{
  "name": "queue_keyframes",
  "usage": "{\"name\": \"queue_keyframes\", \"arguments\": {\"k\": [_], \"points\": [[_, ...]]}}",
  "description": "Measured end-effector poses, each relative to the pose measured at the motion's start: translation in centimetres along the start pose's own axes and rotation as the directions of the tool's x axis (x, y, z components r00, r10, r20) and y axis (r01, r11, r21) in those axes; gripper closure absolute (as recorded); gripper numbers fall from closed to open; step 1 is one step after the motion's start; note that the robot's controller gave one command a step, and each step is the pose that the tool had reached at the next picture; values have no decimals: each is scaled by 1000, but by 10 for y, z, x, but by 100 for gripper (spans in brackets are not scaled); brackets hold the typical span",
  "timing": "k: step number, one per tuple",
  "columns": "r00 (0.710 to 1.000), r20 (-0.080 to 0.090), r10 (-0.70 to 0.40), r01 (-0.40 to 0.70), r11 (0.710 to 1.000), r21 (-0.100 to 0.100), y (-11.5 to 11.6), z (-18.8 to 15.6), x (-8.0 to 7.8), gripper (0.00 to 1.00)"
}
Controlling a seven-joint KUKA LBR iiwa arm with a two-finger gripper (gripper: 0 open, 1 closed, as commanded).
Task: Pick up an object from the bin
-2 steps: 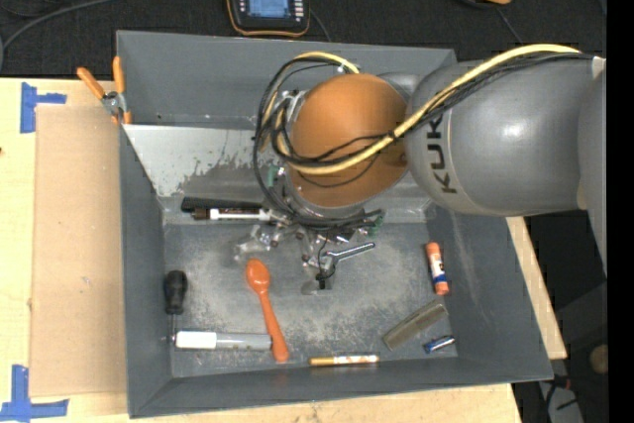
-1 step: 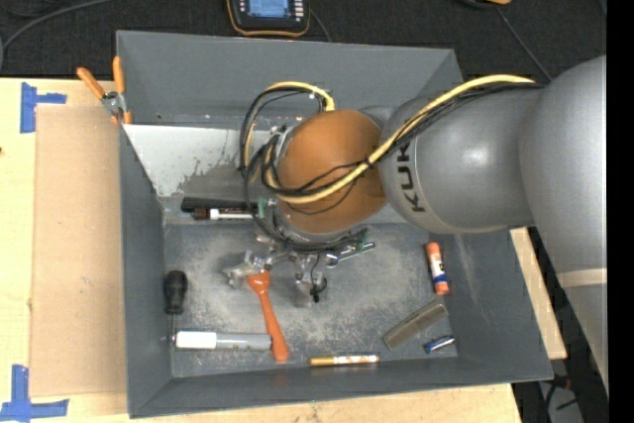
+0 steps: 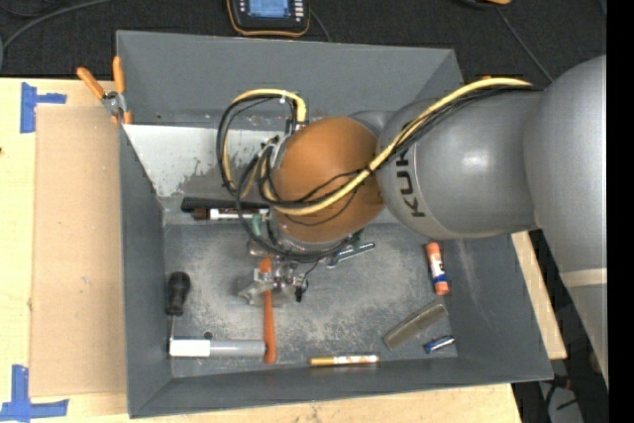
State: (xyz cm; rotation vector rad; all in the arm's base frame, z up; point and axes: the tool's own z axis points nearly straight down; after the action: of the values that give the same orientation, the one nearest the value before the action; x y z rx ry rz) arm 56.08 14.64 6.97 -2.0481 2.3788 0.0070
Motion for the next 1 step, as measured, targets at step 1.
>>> {"name": "queue_keyframes", "arguments": {"k": [1], "points": [[1000,0,1,-1,1000,0,0,0,0,100]]}}
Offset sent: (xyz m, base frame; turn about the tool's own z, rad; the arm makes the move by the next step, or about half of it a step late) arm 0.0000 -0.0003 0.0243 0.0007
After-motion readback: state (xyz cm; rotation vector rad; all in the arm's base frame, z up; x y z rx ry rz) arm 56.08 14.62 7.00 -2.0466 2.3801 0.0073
